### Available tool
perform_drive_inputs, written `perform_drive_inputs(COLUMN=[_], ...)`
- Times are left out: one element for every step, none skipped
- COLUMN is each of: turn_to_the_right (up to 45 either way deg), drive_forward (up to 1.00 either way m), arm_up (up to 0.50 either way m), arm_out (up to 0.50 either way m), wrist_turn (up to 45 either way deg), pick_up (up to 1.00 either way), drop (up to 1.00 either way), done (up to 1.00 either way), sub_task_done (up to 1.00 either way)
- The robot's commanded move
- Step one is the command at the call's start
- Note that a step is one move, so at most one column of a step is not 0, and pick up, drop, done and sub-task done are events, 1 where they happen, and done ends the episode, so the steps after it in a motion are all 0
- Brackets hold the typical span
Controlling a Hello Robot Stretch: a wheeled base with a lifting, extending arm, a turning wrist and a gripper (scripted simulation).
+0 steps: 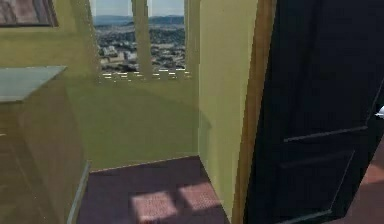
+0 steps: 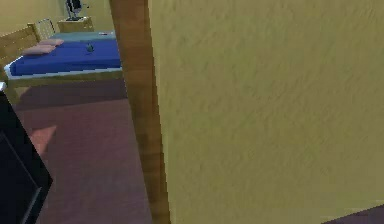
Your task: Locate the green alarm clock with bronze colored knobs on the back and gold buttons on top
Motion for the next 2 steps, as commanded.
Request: perform_drive_inputs(turn_to_the_right=[3.0, 0.0], drive_forward=[0.0, 0.2], arm_up=[0.0, 0.0], arm_out=[0.0, 0.0], wrist_turn=[0.0, 0.0], pick_up=[0.0, 0.0], drop=[0.0, 0.0], done=[0.0, 0.0], sub_task_done=[0.0, 0.0])
